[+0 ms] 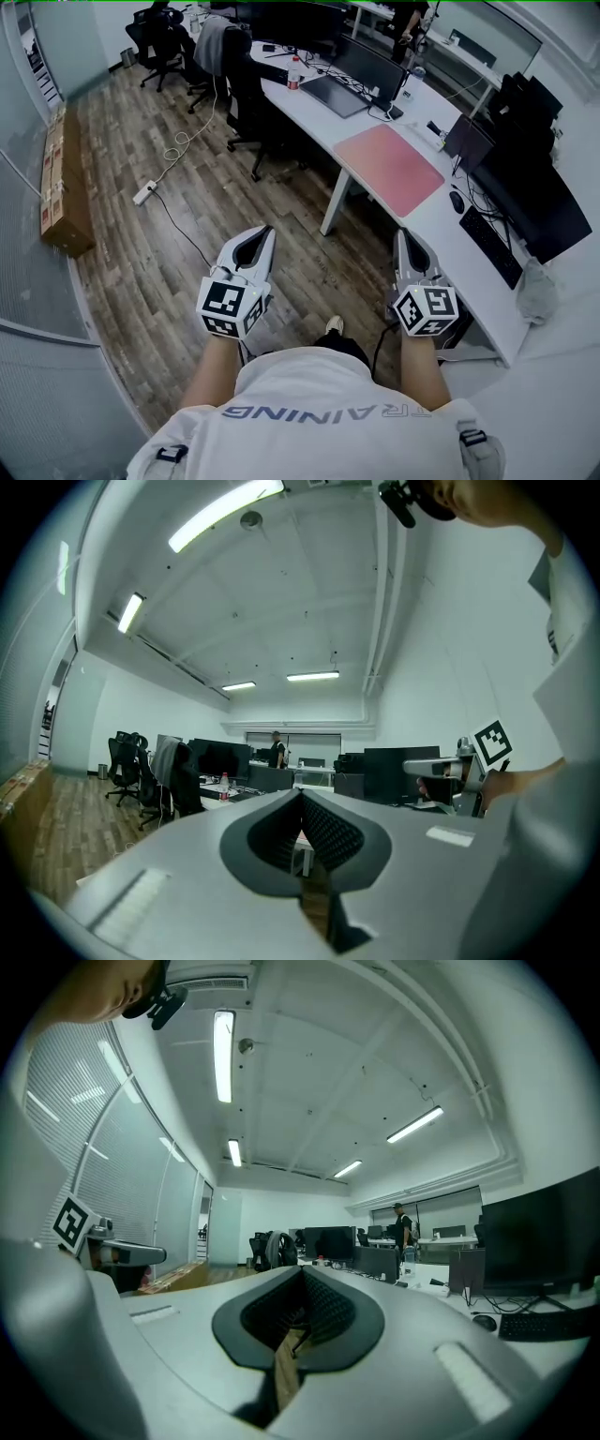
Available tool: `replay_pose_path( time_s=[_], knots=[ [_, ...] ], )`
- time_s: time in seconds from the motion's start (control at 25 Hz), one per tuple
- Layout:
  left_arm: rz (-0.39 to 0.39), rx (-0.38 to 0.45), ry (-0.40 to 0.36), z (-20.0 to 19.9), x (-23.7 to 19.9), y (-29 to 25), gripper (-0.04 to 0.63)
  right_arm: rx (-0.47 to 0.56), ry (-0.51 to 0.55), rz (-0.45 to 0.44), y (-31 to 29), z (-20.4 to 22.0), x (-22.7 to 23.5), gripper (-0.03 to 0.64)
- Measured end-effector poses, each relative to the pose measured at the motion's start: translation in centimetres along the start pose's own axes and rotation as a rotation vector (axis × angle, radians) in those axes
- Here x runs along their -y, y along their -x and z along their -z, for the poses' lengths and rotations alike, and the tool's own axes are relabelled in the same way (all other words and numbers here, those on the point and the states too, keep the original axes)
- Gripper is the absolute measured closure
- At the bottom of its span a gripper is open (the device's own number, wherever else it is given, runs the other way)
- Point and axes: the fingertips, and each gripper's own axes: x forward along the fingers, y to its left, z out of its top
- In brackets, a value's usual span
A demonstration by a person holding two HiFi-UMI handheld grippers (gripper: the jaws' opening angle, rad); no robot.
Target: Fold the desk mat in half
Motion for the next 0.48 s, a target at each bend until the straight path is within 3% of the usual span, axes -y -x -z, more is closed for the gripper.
replay_pose_path(
  time_s=[0.16,0.48],
  knots=[
    [0.017,-0.016,0.006,0.8,0.1,-0.3,0.594,0.001,-0.053,0.012,-0.2,0.6,0.4,0.604],
    [0.051,-0.032,0.040,1.7,0.2,-2.7,0.594,-0.041,-0.027,0.016,-1.2,1.3,1.4,0.604]
  ],
)
